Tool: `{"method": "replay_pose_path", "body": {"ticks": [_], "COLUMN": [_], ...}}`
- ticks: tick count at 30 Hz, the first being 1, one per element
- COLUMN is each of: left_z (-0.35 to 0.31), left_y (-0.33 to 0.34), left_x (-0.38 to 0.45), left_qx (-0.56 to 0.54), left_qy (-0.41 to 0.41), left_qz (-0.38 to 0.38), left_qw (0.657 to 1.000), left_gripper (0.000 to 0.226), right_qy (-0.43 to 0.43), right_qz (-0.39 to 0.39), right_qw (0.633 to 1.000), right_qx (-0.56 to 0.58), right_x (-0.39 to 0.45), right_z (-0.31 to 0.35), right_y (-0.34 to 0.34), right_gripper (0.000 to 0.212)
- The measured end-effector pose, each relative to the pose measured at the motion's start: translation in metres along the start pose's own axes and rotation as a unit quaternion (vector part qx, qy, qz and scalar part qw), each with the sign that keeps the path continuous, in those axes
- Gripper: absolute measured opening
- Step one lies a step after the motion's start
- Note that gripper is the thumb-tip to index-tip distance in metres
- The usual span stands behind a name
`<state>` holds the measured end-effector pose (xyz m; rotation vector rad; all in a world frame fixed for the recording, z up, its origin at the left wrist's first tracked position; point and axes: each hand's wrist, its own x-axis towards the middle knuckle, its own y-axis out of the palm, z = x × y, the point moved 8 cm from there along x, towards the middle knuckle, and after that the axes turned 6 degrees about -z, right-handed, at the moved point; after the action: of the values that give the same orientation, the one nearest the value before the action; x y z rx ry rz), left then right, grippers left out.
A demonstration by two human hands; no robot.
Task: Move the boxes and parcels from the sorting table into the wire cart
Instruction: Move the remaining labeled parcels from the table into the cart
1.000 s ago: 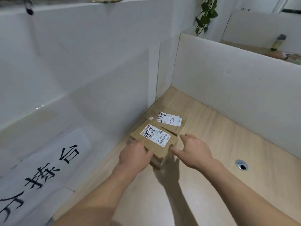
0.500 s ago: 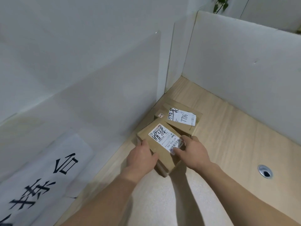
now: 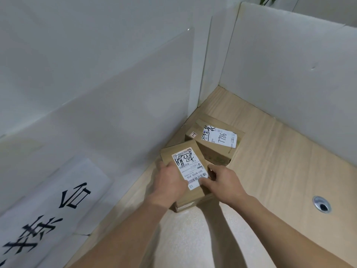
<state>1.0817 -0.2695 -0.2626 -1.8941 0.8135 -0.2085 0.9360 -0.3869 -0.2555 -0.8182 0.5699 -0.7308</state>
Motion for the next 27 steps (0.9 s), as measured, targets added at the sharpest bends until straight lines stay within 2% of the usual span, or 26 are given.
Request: {"method": "replay_pose_path", "body": {"ticks": [1,5,9,14,18,27], "left_z": [-0.002,-0.004,-0.003,-0.002,0.000,0.002], "left_y": [0.000,0.002,-0.001,-0.005,-0.002,0.003], "left_x": [0.001,0.002,0.002,0.007,0.009,0.010], "left_qx": [-0.003,-0.021,-0.036,-0.034,-0.024,-0.042], "left_qy": [0.002,0.005,0.004,-0.004,-0.011,-0.011], "left_qz": [0.001,0.009,0.018,0.025,0.023,0.028], "left_qw": [1.000,1.000,0.999,0.999,0.999,0.999], "left_gripper": [0.040,0.034,0.032,0.029,0.031,0.043], "right_qy": [0.000,0.023,0.045,0.028,0.035,0.050], "right_qz": [-0.017,-0.096,-0.054,-0.036,0.002,0.064], "right_qw": [1.000,0.993,0.983,0.971,0.963,0.958], "right_qx": [-0.008,-0.064,-0.172,-0.235,-0.267,-0.275], "right_x": [0.004,0.032,0.069,0.098,0.118,0.136], "right_z": [-0.004,-0.019,-0.030,-0.031,-0.040,-0.053], "right_y": [-0.006,-0.043,-0.058,-0.053,-0.051,-0.046], "right_gripper": [0.023,0.057,0.092,0.109,0.132,0.134]}}
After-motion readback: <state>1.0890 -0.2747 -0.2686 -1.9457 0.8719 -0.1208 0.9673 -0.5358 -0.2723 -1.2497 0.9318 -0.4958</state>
